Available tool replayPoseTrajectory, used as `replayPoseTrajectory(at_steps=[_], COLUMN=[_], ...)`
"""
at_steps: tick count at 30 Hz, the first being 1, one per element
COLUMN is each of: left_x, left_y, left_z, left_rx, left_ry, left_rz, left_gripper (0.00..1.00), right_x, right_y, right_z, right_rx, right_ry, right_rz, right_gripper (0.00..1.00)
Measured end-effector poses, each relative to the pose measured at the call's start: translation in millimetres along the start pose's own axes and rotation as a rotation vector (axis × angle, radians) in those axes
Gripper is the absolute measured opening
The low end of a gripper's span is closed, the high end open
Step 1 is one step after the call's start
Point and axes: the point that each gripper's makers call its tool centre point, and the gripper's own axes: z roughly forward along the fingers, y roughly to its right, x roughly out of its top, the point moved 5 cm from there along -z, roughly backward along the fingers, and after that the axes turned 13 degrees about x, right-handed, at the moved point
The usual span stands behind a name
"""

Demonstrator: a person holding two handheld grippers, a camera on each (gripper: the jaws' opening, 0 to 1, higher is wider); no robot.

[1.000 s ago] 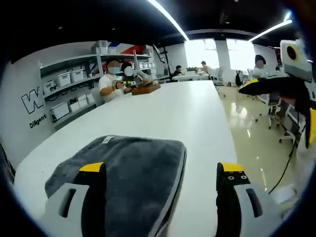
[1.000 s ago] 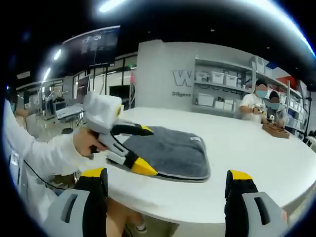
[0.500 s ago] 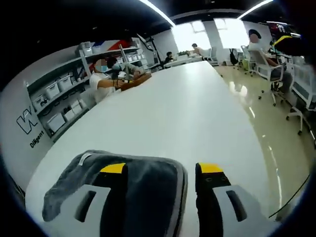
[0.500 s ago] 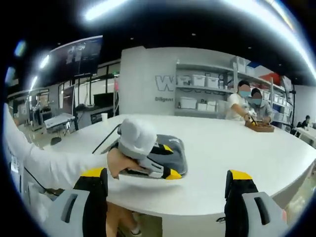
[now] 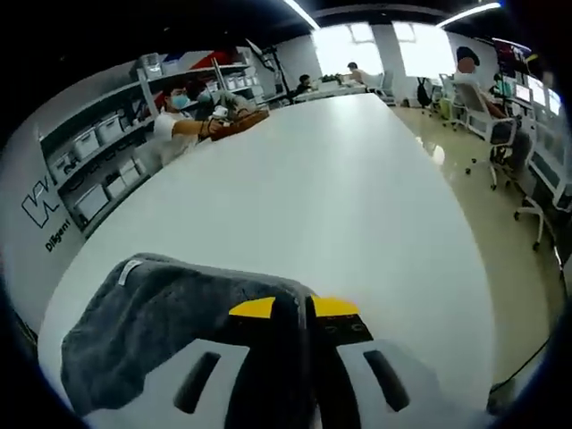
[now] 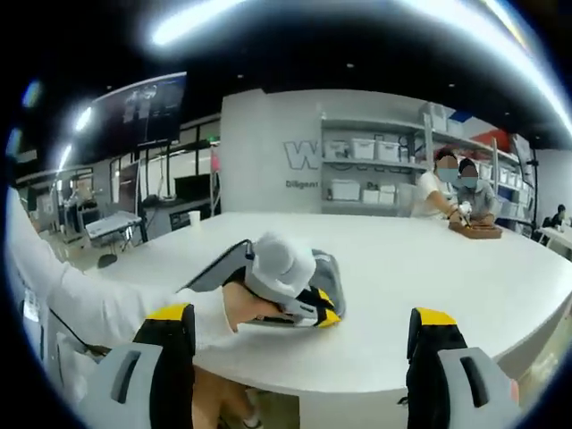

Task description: Open the folded towel by lifting each exposed corner and separating the folded layers until the towel lies flat within the target outline without major curled edges

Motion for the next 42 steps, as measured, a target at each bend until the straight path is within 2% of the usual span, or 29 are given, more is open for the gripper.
replayPoseTrajectory(at_steps=[2, 9, 17, 19, 21, 22, 25, 26, 28, 32, 37, 38, 42], left_x=[1.4, 4.7, 6.7, 0.4, -5.6, -14.1, -35.7, -43.9, -59.1, -100.2, -162.2, -181.0, -240.9], left_y=[-1.0, -17.5, -78.0, -109.0, -129.6, -149.9, -185.5, -203.0, -222.9, -267.2, -310.1, -316.9, -331.3], left_z=[-0.9, -5.0, -31.6, -44.6, -54.3, -65.9, -91.0, -97.5, -112.3, -155.8, -220.0, -239.0, -298.0], left_rx=[-0.003, 0.004, 0.093, 0.149, 0.190, 0.227, 0.300, 0.330, 0.371, 0.482, 0.617, 0.646, 0.765], left_ry=[0.005, 0.009, 0.056, 0.059, 0.059, 0.056, 0.047, 0.040, 0.028, -0.004, -0.064, -0.077, -0.144], left_rz=[-0.002, -0.053, -0.146, -0.165, -0.178, -0.189, -0.206, -0.212, -0.219, -0.248, -0.285, -0.322, -0.354], left_gripper=[0.02, 0.02, 0.02, 0.02, 0.02, 0.02, 0.02, 0.02, 0.02, 0.02, 0.02, 0.02, 0.02], right_x=[0.5, -0.3, -3.5, -4.7, -5.1, -5.5, -6.0, -6.1, -6.7, -8.9, -9.7, -10.0, -12.7], right_y=[-0.8, 0.8, -1.0, -2.7, -3.9, -5.6, -8.9, -10.2, -11.6, -15.5, -23.7, -24.9, -32.4], right_z=[1.3, 3.3, 10.0, 13.7, 15.2, 16.7, 19.2, 20.8, 23.4, 29.6, 38.0, 39.4, 49.4], right_rx=[0.008, 0.006, 0.013, 0.020, 0.023, 0.026, 0.032, 0.035, 0.039, 0.046, 0.065, 0.069, 0.094], right_ry=[0.000, -0.002, -0.025, -0.036, -0.042, -0.046, -0.051, -0.055, -0.062, -0.086, -0.109, -0.113, -0.142], right_rz=[-0.003, 0.000, 0.000, 0.000, -0.001, -0.003, -0.006, -0.008, -0.009, -0.016, -0.029, -0.031, -0.043], right_gripper=[0.99, 0.99, 0.99, 0.99, 0.99, 0.99, 0.99, 0.99, 0.99, 0.99, 0.99, 0.99, 0.99])
